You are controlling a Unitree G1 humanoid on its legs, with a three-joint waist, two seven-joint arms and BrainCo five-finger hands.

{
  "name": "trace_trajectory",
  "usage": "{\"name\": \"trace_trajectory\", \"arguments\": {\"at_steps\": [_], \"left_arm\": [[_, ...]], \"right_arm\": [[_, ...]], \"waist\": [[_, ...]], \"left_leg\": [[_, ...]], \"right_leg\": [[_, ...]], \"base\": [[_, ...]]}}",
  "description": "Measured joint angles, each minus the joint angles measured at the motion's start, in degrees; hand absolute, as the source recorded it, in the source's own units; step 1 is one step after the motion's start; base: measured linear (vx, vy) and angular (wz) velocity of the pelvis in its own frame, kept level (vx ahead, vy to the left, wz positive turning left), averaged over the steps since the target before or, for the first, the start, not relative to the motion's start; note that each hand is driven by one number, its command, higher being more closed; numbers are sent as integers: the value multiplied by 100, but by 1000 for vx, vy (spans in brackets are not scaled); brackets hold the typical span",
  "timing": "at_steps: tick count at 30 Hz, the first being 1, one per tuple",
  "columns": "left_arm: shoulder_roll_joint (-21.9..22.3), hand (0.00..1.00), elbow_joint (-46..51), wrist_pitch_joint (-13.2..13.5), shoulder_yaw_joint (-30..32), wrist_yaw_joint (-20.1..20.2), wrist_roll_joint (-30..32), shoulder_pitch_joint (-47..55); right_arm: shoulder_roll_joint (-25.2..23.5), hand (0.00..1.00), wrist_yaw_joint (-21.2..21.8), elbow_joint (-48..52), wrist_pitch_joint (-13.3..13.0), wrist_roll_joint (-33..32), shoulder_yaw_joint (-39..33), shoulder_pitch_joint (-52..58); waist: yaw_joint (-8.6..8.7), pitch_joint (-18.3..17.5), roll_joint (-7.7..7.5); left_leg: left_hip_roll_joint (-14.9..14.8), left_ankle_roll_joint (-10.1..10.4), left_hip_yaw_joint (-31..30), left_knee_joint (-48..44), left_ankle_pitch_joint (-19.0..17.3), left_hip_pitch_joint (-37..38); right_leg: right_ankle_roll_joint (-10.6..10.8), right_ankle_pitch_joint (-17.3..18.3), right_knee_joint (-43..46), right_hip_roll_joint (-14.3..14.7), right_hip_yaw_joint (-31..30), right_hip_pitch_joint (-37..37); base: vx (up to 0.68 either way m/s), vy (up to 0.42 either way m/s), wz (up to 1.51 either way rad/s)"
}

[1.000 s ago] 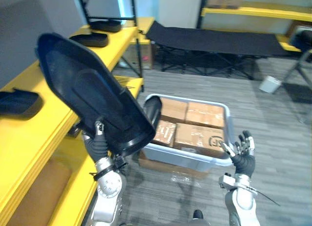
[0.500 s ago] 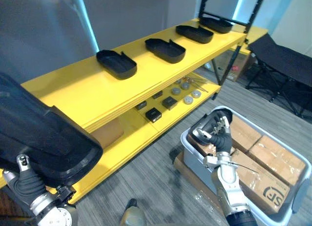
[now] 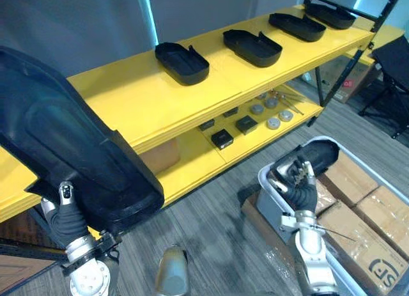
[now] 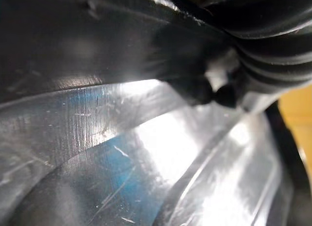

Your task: Walk over and take plastic housings, then place them on the shelf

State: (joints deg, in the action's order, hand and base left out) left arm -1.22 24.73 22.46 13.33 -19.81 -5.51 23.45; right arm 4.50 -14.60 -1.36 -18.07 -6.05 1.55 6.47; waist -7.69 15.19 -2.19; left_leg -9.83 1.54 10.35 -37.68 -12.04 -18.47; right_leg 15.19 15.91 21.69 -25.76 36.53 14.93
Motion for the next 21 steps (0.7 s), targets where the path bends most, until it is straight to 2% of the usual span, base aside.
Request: {"name": "trace_trajectory", "arguments": {"at_steps": [1,2,3,4,5,7,8,9,10,12,13,14,15,16,17,18,19,21], "left_arm": [[-93,100,-15,29,12,12,86,-73],[-101,100,-50,30,10,22,160,-195],[-144,100,-60,33,17,-5,216,-353],[-238,100,-64,35,27,-40,222,-448],[-471,100,-113,35,56,-159,217,-741],[-587,100,-179,35,142,-266,218,-982],[-627,100,-257,34,178,-337,216,-1189],[-670,100,-319,34,171,-396,215,-1326],[-779,100,-515,34,112,-436,220,-1739],[-866,100,-748,22,69,-467,218,-2088],[-929,100,-916,-37,-3,-518,218,-2248],[-965,100,-947,-120,-52,-535,221,-2236],[-978,100,-944,-140,-62,-517,221,-2202],[-917,100,-958,-135,-67,-447,245,-2140],[-677,100,-925,-158,-127,-372,345,-1965],[-621,100,-898,-154,-140,-311,369,-1881],[-605,100,-855,-136,-141,-133,367,-1811],[-602,100,-717,-135,-176,63,366,-1891]], "right_arm": [[7,0,24,52,-107,0,-23,80],[5,0,54,53,-183,-2,-25,165],[3,0,144,54,-237,2,-40,184],[-13,0,203,60,-340,10,-36,160],[16,0,261,101,-633,24,-44,22],[43,0,341,116,-855,23,-88,-264],[150,0,364,138,-973,21,-193,-556],[235,0,365,160,-1019,19,-274,-677],[505,0,340,348,-1091,9,-524,-845],[726,0,335,492,-1097,10,-748,-947],[798,0,337,533,-1101,11,-887,-973],[822,0,339,565,-1101,10,-968,-977],[822,0,337,577,-1099,11,-988,-977],[891,0,331,610,-1095,12,-1008,-1010],[1047,0,322,619,-1077,13,-1072,-1045],[1110,0,311,654,-1068,14,-1109,-1065],[1165,0,273,779,-1035,17,-1185,-1099],[1161,0,175,1051,-994,100,-1333,-1152]], "waist": [[59,-28,2],[101,-28,-7],[199,-61,-83],[234,-80,-103],[295,-94,-121],[366,-102,-134],[366,-97,-98],[370,-118,-33],[425,-171,66],[539,-154,130],[582,-149,142],[646,-182,87],[658,-231,6],[709,-308,-73],[702,-415,229],[692,-449,341],[695,-515,465],[710,-511,477]], "left_leg": [[101,-67,160,-170,-345,33],[300,-7,13,-169,-439,47],[568,-40,-166,141,-448,167],[644,-90,-253,327,-407,227],[770,-243,-624,747,-228,436],[909,-214,-843,1265,-61,837],[960,-202,-985,1616,-11,1194],[954,-200,-1080,1721,-9,1306],[947,-192,-1418,1860,-6,1470],[953,-172,-1764,1919,-14,1595],[941,-75,-2008,1912,-57,1711],[934,130,-2131,1885,-160,1817],[951,252,-2142,1872,-238,1843],[955,459,-2237,1838,-463,1852],[593,528,-2179,1836,-480,1824],[430,565,-2058,1940,-455,1849],[185,650,-1743,2188,-275,1878],[34,715,-1115,2618,63,2047]], "right_leg": [[-409,-224,449,-147,-174,67],[-900,-545,1087,-281,-716,-213],[-1213,-1404,1830,-284,-1577,-707],[-992,-1460,2158,-201,-1941,-932],[-717,-662,2780,243,-2369,-1379],[-826,-196,2796,635,-2368,-1613],[-986,36,2495,915,-2368,-1793],[-1076,132,2275,1083,-2384,-1905],[-1165,197,1658,1448,-2642,-2221],[-1101,153,1129,1652,-3133,-2516],[-951,27,721,1738,-3517,-2677],[-948,-380,85,1762,-3767,-2669],[-998,-841,-298,1716,-3878,-2636],[-638,-1525,-536,1566,-3804,-2555],[-721,-1494,-663,1807,-3476,-2367],[-775,-1515,-808,1899,-3355,-2263],[-851,-1512,-968,1976,-3101,-2106],[-900,-1491,-1078,1969,-2837,-1895]], "base": [[279,299,80],[358,364,119],[262,278,117],[432,279,132],[375,136,105],[412,76,91],[357,46,65],[509,6,99],[311,-42,106],[361,-106,128],[418,-247,144],[425,-292,126],[344,-352,137],[304,-373,123],[297,-360,110],[249,-287,85],[223,-269,77],[136,-191,74]]}}
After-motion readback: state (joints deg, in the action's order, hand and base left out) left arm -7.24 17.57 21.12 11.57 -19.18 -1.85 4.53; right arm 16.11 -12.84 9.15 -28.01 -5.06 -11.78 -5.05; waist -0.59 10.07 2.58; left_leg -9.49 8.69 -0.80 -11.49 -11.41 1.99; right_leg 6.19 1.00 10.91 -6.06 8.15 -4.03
